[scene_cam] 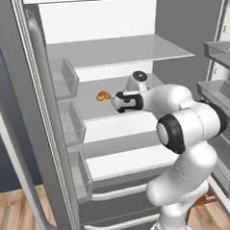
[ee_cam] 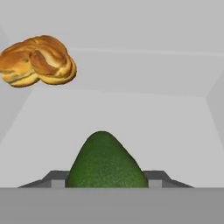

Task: Pick avocado from the fridge and place it on the plate on the counter.

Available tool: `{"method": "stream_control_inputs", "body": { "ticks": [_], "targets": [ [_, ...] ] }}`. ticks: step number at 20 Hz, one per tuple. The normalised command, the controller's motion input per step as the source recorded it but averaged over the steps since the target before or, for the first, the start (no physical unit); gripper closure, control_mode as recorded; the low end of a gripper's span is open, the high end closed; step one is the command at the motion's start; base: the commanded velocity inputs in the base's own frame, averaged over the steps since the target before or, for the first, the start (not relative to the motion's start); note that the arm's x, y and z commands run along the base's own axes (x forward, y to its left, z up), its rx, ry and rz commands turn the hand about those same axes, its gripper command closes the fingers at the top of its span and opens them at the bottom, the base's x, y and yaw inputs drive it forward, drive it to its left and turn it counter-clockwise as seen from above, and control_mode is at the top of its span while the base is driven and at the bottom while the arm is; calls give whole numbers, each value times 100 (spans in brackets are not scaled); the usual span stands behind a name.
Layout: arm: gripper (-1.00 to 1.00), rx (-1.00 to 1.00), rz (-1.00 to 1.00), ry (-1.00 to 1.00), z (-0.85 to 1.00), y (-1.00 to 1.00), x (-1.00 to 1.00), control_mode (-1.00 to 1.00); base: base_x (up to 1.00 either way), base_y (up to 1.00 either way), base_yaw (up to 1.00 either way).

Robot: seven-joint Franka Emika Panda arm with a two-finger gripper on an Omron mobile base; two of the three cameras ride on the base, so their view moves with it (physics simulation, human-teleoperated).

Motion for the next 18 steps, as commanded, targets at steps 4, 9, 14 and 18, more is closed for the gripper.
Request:
{"method": "stream_control_inputs", "body": {
  "ticks": [4, 9, 14, 18],
  "targets": [
    [100, 0, -6, -9, 15, -1, -88, -100, 0, 0, 0],
    [100, 0, -6, -9, 39, 0, -100, -100, 0, 0, 0],
    [100, 4, -1, 0, 88, -2, -100, -100, 0, 0, 0],
    [100, 3, 0, 16, 80, 0, -86, -100, 0, 0, 0]
  ]
}}
